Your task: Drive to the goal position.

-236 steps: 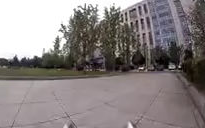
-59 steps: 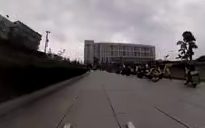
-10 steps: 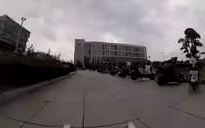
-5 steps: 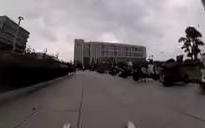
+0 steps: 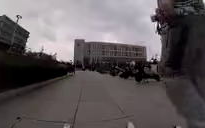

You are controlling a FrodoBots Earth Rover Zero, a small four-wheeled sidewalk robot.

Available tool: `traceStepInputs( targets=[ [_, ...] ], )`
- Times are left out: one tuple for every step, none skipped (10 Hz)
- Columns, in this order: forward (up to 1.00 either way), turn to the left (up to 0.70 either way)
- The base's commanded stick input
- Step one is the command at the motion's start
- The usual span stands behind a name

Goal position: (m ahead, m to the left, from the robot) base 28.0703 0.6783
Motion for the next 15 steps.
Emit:
traceStepInputs(
  targets=[
    [0.70,0.14],
    [0.70,0.14],
    [0.70,0.14],
    [0.70,0.14],
    [0.70,0.14],
    [0.70,0.13],
    [0.70,0.02],
    [0.70,0.00],
    [0.70,0.00],
    [0.70,0.00],
    [0.70,0.00],
    [0.70,0.00],
    [0.70,0.00],
    [0.70,0.00],
    [0.70,0.00]
  ],
)
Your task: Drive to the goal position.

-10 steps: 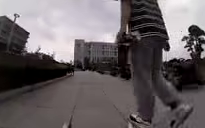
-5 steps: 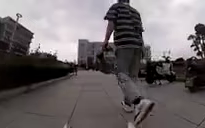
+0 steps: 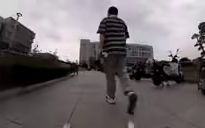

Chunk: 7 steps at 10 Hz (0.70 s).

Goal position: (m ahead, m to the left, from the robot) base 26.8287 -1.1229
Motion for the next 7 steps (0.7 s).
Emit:
traceStepInputs(
  targets=[
    [0.70,0.00],
    [0.70,0.00],
    [0.70,0.00],
    [0.70,0.08],
    [0.70,0.14],
    [0.70,0.14],
    [0.70,0.14]
  ],
)
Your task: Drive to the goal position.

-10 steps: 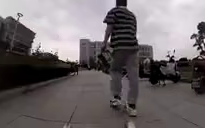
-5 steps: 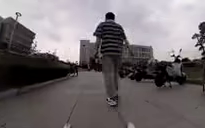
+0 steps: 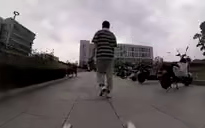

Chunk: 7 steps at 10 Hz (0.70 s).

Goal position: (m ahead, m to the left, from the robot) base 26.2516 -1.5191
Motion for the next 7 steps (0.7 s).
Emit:
traceStepInputs(
  targets=[
    [0.70,0.13],
    [0.70,0.10],
    [0.70,0.03],
    [0.70,0.00],
    [0.70,0.00],
    [0.70,0.00],
    [0.70,0.00]
  ],
)
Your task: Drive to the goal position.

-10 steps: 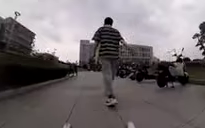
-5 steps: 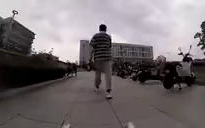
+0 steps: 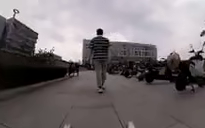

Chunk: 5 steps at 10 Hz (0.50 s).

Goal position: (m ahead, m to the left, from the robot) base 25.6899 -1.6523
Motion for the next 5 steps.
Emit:
traceStepInputs(
  targets=[
    [0.70,0.00],
    [0.70,0.00],
    [0.70,0.00],
    [0.70,0.00],
    [0.70,0.00]
  ],
)
